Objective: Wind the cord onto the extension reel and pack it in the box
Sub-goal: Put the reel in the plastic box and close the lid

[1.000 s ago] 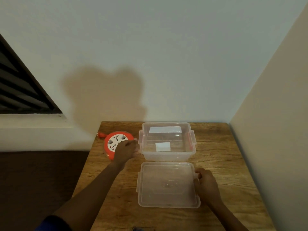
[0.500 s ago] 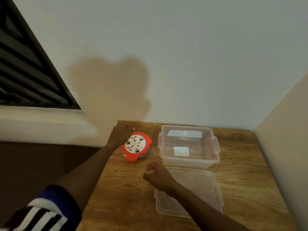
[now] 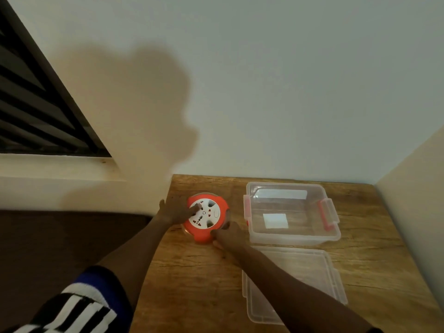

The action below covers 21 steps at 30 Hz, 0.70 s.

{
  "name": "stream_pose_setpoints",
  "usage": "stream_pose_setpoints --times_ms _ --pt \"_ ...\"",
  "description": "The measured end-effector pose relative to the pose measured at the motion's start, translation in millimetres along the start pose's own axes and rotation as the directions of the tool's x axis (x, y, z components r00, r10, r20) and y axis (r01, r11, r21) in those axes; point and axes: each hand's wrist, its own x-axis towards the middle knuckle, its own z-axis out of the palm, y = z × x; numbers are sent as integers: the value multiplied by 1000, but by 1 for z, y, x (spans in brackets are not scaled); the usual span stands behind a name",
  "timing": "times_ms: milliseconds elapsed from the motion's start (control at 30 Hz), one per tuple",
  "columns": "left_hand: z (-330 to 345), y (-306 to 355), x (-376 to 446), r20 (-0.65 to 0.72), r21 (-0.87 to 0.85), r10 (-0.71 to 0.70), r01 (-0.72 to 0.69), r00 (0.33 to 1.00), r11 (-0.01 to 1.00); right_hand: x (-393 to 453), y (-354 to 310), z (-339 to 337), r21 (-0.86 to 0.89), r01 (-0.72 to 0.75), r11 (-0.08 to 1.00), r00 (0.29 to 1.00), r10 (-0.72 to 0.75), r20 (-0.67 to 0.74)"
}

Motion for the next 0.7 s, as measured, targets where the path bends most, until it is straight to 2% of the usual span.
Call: stream_pose_setpoints --times_ms 67,133,233,333,467,567,700 --pt "-4 -6 -1 75 -164 -12 24 997 986 0 -3 2 31 -53 998 999 53 3" --pt "-8 -15 -5 88 -334 3 27 996 942 0 -5 6 62 -79 995 997 78 21" --pt "-14 -28 -15 30 -500 8 8 1000 866 -1 -13 11 82 -43 996 999 42 9" --pt "-22 -31 -23 -60 -618 -18 -23 998 786 -7 -32 9 90 52 995 998 -54 23" --pt "-38 -9 -27 -194 -725 -76 -91 978 683 -25 -68 -11 94 201 975 979 -197 -44" --pt "-53 27 -33 -239 -785 -32 -174 970 594 -39 -89 -42 87 285 955 955 -275 -112" --pt "-66 88 -39 -299 -726 114 -303 948 617 -48 -100 -102 40 339 940 920 -322 -226"
